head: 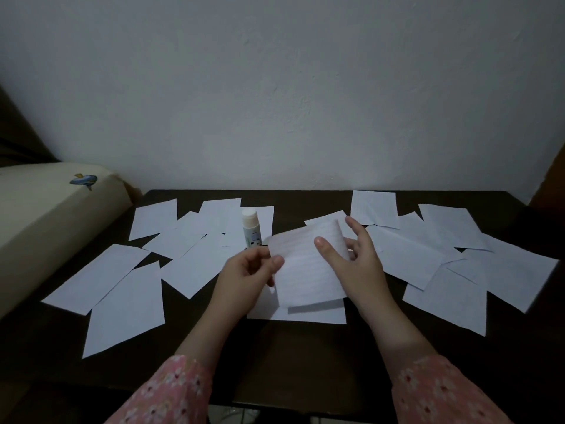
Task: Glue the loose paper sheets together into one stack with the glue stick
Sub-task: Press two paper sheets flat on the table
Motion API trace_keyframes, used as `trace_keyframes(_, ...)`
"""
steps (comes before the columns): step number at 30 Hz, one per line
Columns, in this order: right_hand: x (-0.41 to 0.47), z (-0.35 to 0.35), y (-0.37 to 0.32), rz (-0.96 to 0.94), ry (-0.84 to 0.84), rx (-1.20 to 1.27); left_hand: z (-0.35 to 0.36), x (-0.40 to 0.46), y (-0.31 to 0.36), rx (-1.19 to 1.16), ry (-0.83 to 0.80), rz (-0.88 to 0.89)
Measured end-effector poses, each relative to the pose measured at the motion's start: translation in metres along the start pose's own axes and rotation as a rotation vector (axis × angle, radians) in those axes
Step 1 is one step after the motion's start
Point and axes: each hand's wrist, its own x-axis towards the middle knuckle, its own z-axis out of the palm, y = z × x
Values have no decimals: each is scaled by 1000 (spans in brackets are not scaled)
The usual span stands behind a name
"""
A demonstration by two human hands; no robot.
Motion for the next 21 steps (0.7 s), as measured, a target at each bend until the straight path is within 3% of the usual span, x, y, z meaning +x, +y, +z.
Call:
trace_keyframes(6, 2, -10, 4, 84, -46, -39, -22, 9, -12, 30, -13, -132)
trace_keyframes(14, 4, -20, 18, 89, -55, -369, -27, 15, -25, 86, -20, -210)
trace_keyframes(21, 5, -18, 26, 107, -27, -731, -18, 15, -28, 345, 22, -104)
